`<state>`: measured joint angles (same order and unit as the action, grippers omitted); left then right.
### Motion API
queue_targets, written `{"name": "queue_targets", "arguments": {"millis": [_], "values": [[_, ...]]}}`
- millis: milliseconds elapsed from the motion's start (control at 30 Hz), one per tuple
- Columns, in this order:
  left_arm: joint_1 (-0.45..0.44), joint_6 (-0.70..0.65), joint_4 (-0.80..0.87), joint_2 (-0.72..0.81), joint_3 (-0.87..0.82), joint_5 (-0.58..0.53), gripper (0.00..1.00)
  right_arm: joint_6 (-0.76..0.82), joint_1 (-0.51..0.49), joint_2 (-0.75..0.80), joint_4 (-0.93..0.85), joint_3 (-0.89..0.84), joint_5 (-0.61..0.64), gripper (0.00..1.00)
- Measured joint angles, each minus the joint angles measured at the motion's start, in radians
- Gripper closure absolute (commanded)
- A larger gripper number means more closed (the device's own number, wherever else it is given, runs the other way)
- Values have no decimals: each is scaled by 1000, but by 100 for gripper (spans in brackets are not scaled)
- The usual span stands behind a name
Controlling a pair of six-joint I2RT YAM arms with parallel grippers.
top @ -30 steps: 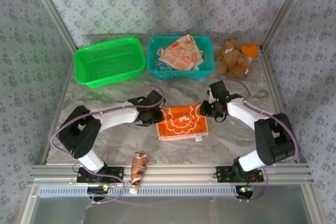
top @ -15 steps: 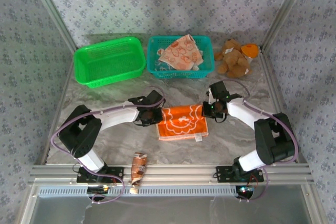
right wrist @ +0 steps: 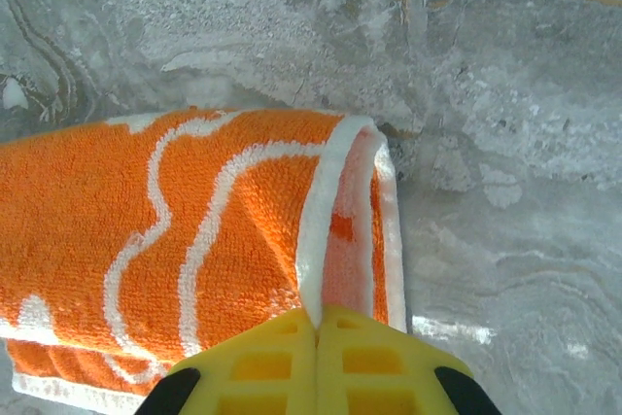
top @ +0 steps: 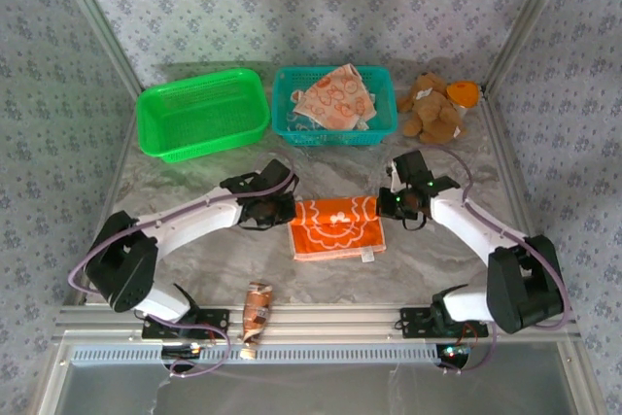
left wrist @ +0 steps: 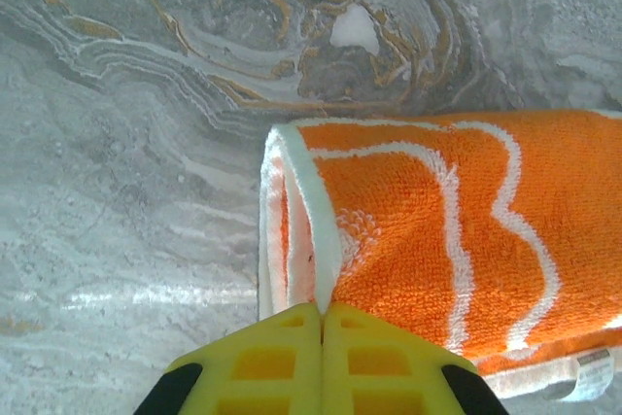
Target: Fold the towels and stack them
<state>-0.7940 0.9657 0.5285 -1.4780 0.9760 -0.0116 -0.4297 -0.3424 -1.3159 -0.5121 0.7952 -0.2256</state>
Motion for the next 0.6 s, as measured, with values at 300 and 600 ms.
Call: {"name": "queue_targets", "arguments": {"millis": [300, 600], "values": [[-82, 53, 40, 55, -40, 1, 100, -34, -41, 84, -81, -43, 2, 100], [-133, 113, 54, 70, -69, 1, 100, -61, -56, 151, -146, -94, 12, 100]]}}
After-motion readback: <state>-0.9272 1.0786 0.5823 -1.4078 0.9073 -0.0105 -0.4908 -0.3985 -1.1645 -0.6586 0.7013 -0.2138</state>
